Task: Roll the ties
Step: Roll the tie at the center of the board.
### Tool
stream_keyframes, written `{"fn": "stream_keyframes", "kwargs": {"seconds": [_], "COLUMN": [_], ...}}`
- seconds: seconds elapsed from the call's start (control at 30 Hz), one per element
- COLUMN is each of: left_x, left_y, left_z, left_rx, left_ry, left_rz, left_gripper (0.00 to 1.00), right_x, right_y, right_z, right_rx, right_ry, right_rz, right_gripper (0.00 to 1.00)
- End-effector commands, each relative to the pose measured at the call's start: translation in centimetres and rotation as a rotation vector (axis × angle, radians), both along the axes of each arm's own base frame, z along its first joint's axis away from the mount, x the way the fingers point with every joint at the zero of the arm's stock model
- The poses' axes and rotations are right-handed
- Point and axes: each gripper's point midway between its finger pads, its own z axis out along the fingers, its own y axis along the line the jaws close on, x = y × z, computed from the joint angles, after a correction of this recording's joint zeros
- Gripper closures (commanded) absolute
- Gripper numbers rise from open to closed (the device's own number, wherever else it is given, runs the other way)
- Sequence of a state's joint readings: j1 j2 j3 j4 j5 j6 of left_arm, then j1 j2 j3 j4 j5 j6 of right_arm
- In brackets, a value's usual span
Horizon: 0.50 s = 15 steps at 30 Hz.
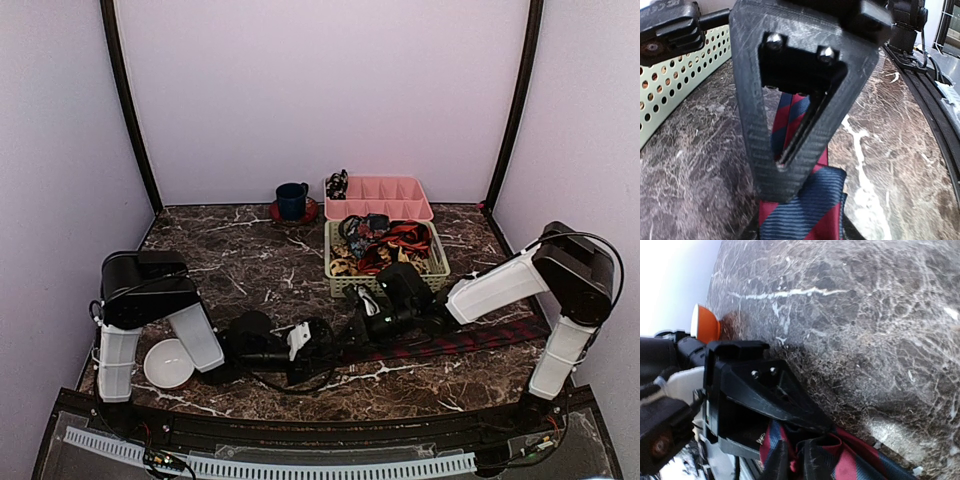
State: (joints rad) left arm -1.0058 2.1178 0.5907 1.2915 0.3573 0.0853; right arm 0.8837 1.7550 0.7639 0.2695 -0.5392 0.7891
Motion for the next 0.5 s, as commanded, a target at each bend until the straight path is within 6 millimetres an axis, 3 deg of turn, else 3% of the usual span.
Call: {"fn": "stream_keyframes", "kwargs": {"seconds": [0.0, 0.07, 0.17, 0.37, 0.47], "left_x": [-1.3, -1.5, -1.6, -1.7, -1.7], "left_y": [2.1, 2.2, 2.2, 2.3, 2.4], "left_z": [-3.1, -3.3, -3.4, -3.5, -3.4], "left_rx": [0.101, 0.114, 0.117, 0.122, 0.117], "left_ry": [0.133, 0.137, 0.14, 0.142, 0.144], "left_rz": [0.027, 0.028, 0.03, 0.027, 0.029], "left_gripper": [0.65, 0.66, 0.66, 0.66, 0.65], "right_x": [-0.5, -0.8, -1.0, -0.7, -0.6], "right_y": [-0.1, -0.1, 0.1, -0.1, -1.0], "right_z": [0.5, 0.4, 0.5, 0.0, -0.9], "right_rx": [-0.011, -0.006, 0.0, -0.045, -0.075], "right_ry": [-0.011, 0.003, 0.01, 0.004, 0.012], "right_rz": [0.022, 0.023, 0.025, 0.019, 0.003], "right_gripper": [0.71, 0.63, 0.63, 0.99, 1.0]}}
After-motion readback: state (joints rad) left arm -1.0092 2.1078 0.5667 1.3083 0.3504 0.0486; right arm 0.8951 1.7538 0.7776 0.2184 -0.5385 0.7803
